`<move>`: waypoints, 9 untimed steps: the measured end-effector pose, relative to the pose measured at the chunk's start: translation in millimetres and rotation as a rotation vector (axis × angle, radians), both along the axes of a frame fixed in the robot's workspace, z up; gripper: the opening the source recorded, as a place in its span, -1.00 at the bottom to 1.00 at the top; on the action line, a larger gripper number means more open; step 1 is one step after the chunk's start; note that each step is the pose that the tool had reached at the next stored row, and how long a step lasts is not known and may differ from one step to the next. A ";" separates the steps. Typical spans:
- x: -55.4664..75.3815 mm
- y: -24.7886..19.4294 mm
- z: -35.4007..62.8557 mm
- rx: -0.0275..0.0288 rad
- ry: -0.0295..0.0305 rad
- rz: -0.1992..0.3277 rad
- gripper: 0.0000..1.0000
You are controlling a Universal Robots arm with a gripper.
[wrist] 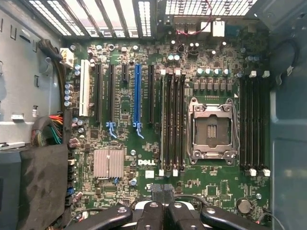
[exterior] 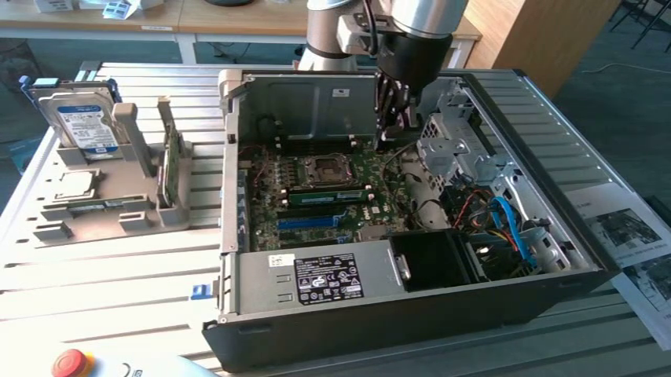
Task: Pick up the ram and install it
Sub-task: 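Press down the ram until it locks into place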
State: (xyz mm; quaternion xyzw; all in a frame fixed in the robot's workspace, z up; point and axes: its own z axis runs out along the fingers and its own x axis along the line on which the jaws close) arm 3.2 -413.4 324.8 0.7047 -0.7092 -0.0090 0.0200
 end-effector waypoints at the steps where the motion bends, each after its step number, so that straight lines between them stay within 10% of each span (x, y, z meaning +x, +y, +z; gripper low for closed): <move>1: 0.0 0.0 -1.4 0.0000 0.0000 0.000 -0.79; 9: 0.0 0.0 -13.3 -0.0001 0.0000 0.000 -0.79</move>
